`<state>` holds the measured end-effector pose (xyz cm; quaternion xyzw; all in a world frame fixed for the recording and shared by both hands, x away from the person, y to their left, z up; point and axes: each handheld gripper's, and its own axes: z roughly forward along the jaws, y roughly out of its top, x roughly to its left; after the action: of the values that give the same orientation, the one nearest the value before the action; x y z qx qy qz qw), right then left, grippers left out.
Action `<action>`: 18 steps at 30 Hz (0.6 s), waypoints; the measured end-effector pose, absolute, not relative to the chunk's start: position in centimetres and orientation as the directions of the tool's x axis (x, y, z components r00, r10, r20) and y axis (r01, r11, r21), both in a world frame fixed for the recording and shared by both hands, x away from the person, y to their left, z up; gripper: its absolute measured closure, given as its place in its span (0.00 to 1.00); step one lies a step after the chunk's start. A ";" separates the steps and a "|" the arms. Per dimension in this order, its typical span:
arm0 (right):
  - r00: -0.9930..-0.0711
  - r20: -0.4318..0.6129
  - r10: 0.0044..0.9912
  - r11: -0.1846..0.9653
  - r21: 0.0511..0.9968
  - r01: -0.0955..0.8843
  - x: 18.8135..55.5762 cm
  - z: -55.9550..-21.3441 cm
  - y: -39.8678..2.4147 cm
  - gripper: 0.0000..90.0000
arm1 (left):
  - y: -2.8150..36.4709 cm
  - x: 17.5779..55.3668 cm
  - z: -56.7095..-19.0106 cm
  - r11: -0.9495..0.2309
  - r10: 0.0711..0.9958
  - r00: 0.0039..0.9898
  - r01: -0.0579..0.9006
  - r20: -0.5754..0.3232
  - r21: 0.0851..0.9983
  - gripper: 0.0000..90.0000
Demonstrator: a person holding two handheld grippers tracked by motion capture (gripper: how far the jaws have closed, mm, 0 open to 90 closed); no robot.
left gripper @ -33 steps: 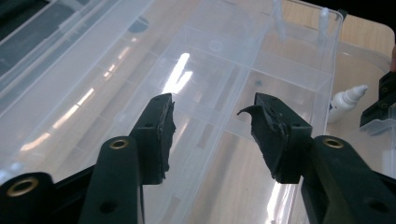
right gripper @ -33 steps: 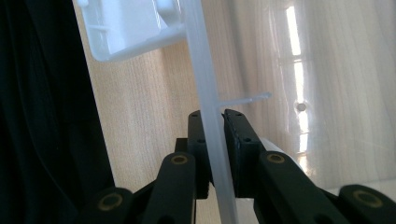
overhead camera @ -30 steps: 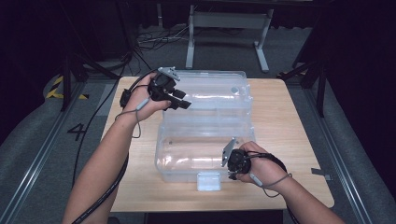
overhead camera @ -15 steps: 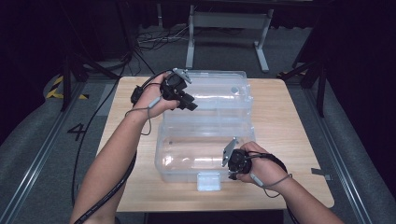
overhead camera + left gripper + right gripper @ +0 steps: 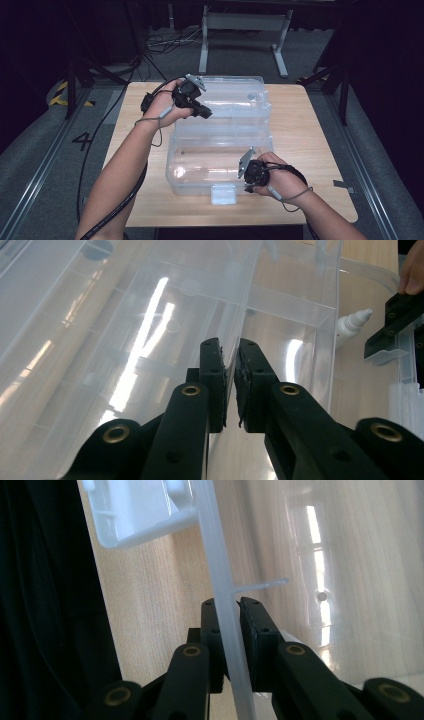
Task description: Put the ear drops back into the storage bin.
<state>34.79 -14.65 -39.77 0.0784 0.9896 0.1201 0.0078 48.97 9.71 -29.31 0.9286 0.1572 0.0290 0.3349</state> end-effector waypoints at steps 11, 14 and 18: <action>-0.988 0.005 0.157 0.959 0.239 0.154 34.8 -39.8 -14.7 0.91 | 9.6 48.5 -29.0 -0.729 0.306 0.951 0.270 -0.054 0.629 0.94; -0.988 0.002 0.154 0.960 0.237 0.150 34.8 -39.8 -14.6 0.91 | 9.6 48.2 -28.8 -0.734 0.296 0.954 0.261 -0.050 0.627 0.94; -0.986 0.008 0.164 0.957 0.239 0.161 34.8 -39.8 -14.6 0.90 | 9.6 47.6 -28.6 -0.741 0.287 0.957 0.247 -0.039 0.625 0.94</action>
<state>34.81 -14.65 -39.79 0.0823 0.9893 0.1205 0.0062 47.58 9.56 -28.62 0.9324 0.1431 0.0296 0.3304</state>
